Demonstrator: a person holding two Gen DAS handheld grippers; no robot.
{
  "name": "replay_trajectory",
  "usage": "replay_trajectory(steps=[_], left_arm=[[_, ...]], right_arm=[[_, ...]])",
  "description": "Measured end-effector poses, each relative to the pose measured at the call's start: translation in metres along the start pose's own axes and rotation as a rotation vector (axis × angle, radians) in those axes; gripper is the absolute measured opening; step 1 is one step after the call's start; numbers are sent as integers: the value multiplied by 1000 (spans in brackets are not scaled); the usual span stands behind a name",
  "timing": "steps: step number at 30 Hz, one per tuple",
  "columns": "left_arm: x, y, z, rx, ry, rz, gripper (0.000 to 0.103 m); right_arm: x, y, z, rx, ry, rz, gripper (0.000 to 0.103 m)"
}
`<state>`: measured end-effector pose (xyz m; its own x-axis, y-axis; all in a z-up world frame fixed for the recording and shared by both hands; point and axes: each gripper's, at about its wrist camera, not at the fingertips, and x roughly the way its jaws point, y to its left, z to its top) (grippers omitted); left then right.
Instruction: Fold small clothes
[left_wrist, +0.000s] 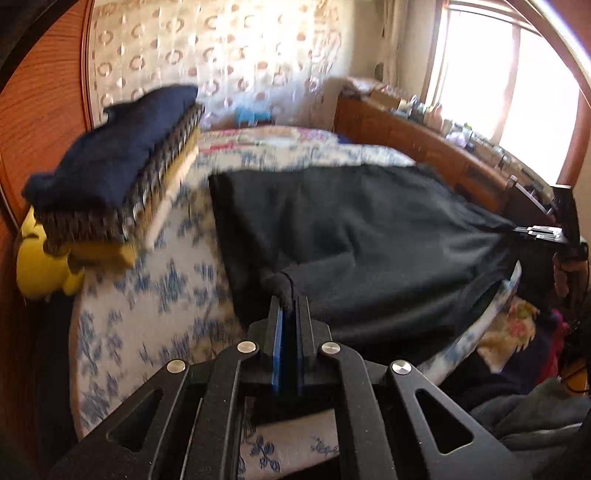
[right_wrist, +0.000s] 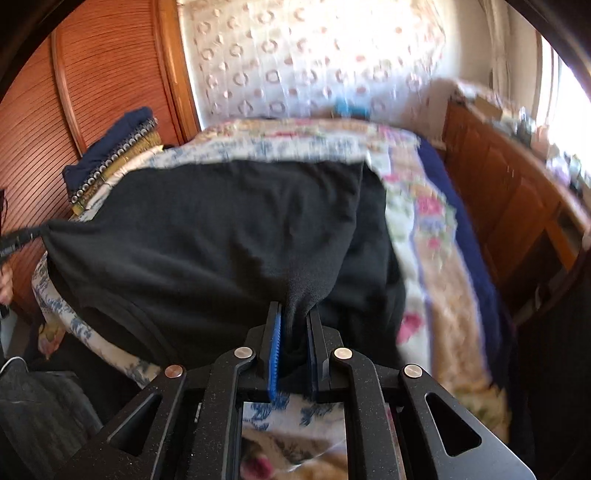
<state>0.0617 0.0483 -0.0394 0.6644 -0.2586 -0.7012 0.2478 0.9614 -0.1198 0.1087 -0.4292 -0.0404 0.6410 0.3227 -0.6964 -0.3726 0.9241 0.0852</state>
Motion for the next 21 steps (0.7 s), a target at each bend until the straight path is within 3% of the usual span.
replay_trajectory(steps=[7, 9, 11, 13, 16, 21], left_arm=[[1, -9, -15, 4, 27, 36, 10], [-1, -10, -17, 14, 23, 54, 18], [-3, -12, -17, 21, 14, 60, 42], [-4, -12, -17, 21, 7, 62, 51], [-1, -12, -17, 15, 6, 62, 74], [5, -12, -20, 6, 17, 69, 77]], right_arm=[[-9, 5, -2, 6, -60, -57, 29], [-16, 12, -3, -7, -86, -69, 37], [-19, 19, -3, -17, -112, -86, 47], [-21, 29, -3, -26, -128, -77, 51], [-17, 40, -2, -35, -141, -47, 54], [-1, 64, 1, -74, -144, -8, 56]])
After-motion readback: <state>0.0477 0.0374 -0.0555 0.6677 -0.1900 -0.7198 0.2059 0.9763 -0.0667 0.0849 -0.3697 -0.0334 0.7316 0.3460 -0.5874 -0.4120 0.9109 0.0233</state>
